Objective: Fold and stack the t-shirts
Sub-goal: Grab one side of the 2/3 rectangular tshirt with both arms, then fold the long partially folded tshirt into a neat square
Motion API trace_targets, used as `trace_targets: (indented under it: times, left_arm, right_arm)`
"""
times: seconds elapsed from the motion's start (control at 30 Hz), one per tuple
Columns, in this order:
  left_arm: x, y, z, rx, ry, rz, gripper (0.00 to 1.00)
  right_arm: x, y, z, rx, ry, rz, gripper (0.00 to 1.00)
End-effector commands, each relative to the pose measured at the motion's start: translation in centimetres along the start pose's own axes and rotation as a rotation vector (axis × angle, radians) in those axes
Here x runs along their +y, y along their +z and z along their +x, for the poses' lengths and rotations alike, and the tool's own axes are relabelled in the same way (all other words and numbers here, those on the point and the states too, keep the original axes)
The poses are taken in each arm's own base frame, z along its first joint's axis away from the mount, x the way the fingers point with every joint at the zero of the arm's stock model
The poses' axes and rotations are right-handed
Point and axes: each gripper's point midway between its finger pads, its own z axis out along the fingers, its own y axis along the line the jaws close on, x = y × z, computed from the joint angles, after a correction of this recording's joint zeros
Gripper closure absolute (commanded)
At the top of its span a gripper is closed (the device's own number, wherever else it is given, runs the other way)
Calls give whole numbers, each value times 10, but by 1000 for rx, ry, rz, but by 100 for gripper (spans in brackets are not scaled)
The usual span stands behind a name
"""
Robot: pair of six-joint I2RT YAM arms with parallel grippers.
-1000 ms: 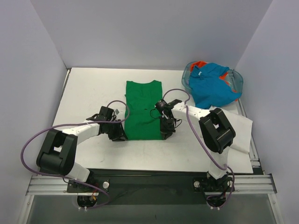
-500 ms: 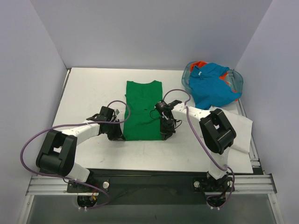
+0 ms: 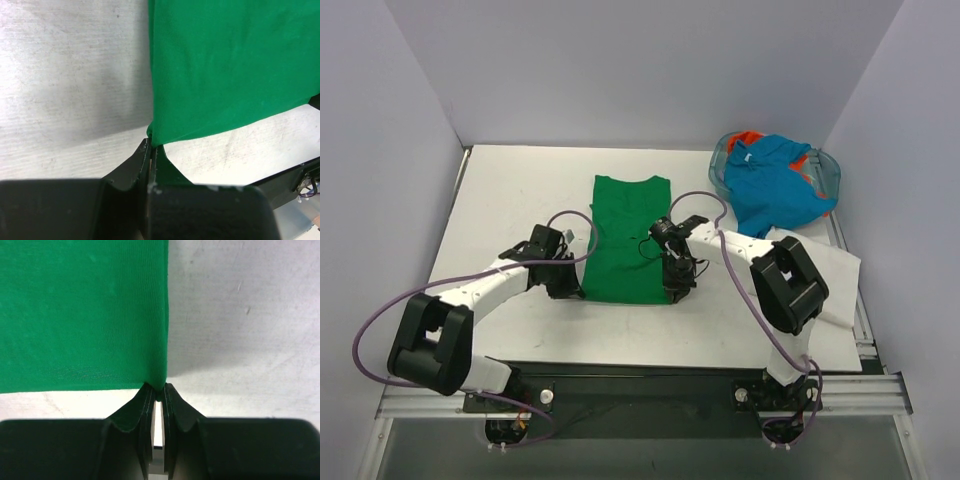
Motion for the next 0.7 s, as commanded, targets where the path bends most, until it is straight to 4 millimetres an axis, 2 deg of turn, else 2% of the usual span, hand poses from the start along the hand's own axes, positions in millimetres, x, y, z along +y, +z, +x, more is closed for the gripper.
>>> trace_targets:
  times: [0.0,0.17,0.4,0.67]
  left_arm:
    - [-7,-25,-9,-39,43,1,100]
    - [-8,-42,10,7,47,7,100]
    - [0,-71,48,100,22,-9,100]
    - [1,-109,76,113,17,-2,100]
  right_arm:
    - [-15,-33,14,-1,-7,57,100]
    - [-13,-49,37,10,-28,47,100]
    - [-23,-70,75,34,-25,86,100]
    - [-27,-94,112,33,-38,72,100]
